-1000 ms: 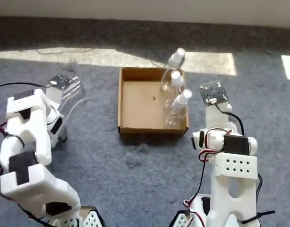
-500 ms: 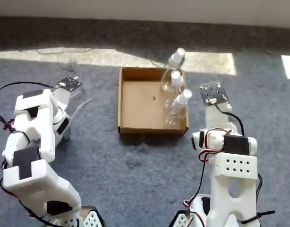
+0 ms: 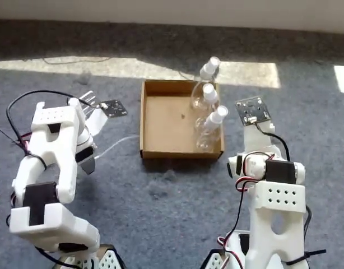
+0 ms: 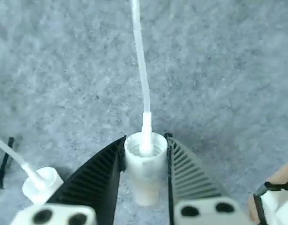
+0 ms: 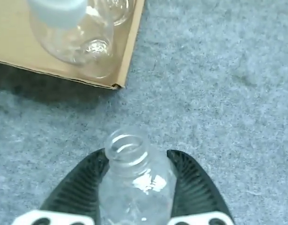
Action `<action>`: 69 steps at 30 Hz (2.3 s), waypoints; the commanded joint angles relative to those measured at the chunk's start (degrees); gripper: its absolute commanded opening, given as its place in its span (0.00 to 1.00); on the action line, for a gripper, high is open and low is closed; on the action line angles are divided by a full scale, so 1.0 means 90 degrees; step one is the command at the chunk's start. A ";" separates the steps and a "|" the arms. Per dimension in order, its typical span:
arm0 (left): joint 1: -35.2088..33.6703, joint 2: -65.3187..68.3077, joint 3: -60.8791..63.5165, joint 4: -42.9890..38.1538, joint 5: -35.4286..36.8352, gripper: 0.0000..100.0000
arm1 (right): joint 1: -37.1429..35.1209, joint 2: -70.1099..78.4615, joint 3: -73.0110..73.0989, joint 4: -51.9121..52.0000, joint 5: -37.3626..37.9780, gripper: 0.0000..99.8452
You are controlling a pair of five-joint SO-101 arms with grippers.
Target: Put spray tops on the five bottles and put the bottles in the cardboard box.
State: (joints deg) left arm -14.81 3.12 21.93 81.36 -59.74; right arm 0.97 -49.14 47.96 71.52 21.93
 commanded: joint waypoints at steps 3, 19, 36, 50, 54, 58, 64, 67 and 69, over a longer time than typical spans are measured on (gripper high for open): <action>0.0093 -0.0620 -0.0200 0.0254 -0.1309 0.01 | -0.0024 -0.0151 -0.0044 0.0044 -0.0020 0.00; -0.0464 -0.0679 -0.0054 -0.0352 -0.5060 0.05 | -0.0024 -0.0151 -0.0044 0.0063 -0.0020 0.00; -0.2252 -0.1148 0.0220 0.0498 -0.7756 0.05 | -0.0024 -0.0151 -0.0073 0.0063 -0.0049 0.00; -0.0532 -0.1099 0.0650 0.0596 -0.7404 0.05 | -0.0015 -0.0151 -0.0054 0.0063 -0.0020 0.00; -0.0415 -0.1079 0.0669 -0.0039 -0.6945 0.05 | -0.0024 -0.0151 -0.0054 0.0063 -0.0020 0.00; -0.0112 -0.1079 0.0659 -0.0381 -0.6105 0.12 | -0.0024 -0.0151 -0.0054 0.0063 -0.0020 0.00; -0.0054 -0.1118 0.0611 -0.1074 -0.4757 0.21 | -0.0024 -0.0151 -0.0054 0.0063 -0.0020 0.00; -0.0063 -0.1138 0.0601 -0.1133 -0.4259 0.21 | -0.0024 -0.0151 -0.0054 0.0063 -0.0020 0.00; -0.0054 -0.1148 0.0601 -0.1143 -0.3741 0.21 | -0.0024 -0.0151 -0.0054 0.0063 -0.0020 0.00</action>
State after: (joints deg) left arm -16.40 -4.62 28.18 71.87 -79.08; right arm 0.97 -49.14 47.96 71.69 21.93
